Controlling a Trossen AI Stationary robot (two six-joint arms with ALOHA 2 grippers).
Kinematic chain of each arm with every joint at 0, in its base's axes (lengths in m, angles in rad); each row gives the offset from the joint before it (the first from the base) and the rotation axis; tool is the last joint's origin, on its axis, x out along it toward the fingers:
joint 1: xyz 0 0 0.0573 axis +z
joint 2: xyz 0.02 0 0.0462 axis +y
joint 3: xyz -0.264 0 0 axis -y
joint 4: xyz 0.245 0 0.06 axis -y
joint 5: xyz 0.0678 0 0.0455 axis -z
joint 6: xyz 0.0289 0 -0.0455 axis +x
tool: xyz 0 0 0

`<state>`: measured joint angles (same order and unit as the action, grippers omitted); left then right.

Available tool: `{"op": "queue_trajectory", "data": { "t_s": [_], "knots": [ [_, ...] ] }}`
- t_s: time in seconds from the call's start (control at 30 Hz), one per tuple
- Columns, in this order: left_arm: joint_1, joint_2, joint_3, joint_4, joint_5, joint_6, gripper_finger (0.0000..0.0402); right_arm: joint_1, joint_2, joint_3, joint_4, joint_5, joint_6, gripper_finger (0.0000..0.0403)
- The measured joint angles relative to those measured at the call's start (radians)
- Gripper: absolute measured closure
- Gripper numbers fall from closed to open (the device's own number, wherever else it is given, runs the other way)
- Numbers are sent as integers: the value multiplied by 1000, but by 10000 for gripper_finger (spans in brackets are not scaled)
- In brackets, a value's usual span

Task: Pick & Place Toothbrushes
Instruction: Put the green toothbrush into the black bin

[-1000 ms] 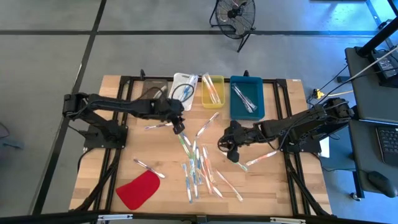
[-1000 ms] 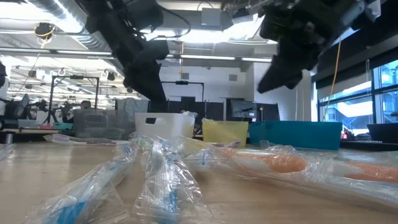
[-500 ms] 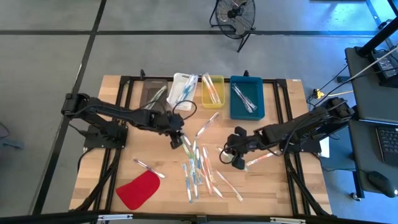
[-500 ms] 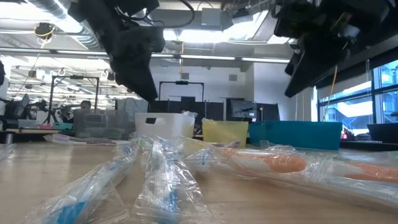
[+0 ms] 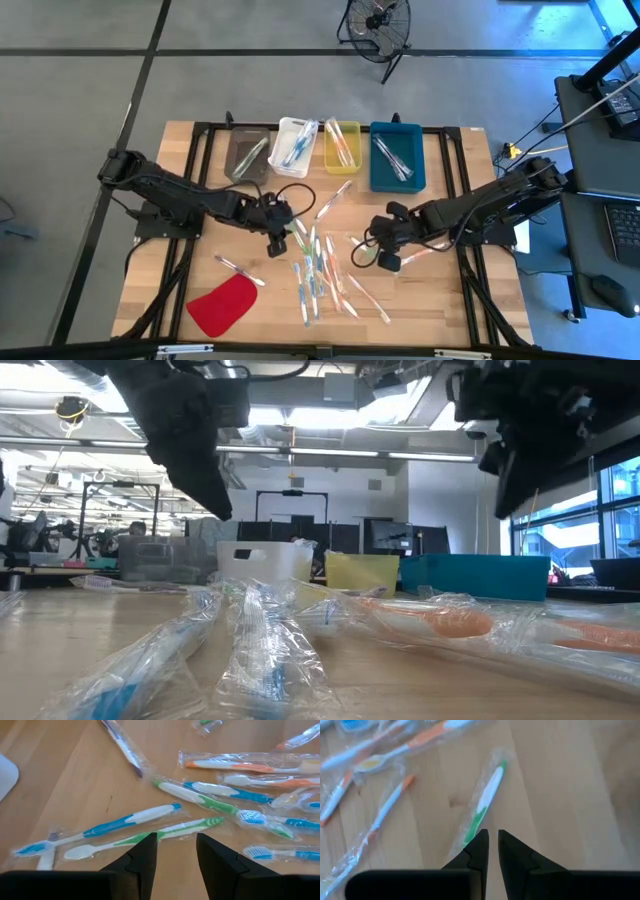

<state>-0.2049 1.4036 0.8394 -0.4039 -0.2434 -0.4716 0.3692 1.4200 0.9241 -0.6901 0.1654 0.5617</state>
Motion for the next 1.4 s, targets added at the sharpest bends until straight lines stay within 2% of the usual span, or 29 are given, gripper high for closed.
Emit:
{"op": "queue_trajectory", "data": {
  "t_s": [0.37, 0.57, 0.8, 0.97, 1.1, 1.27, 1.4],
  "knots": [
    [-16, 1, 0, 8, -52, -5, 268, 59, 74, 0, -7, -98, 126, 363],
    [-16, 1, 0, 8, -53, -5, 270, 99, 74, -2, -6, -105, 164, 353],
    [-16, 1, 0, 8, -54, -5, 272, 140, 85, -3, -6, -98, 190, 302],
    [-16, 1, 0, 8, -55, -5, 272, 156, 167, -4, 2, -100, 205, 241],
    [-16, 1, 0, 9, -55, -5, 272, 156, 233, -4, 13, -154, 272, 202],
    [-16, 1, 0, 11, -55, -5, 272, 156, 284, -4, 21, -150, 319, 179],
    [-16, 1, 0, 11, -55, -10, 272, 156, 298, -3, 21, -134, 364, 180]
  ]
}}
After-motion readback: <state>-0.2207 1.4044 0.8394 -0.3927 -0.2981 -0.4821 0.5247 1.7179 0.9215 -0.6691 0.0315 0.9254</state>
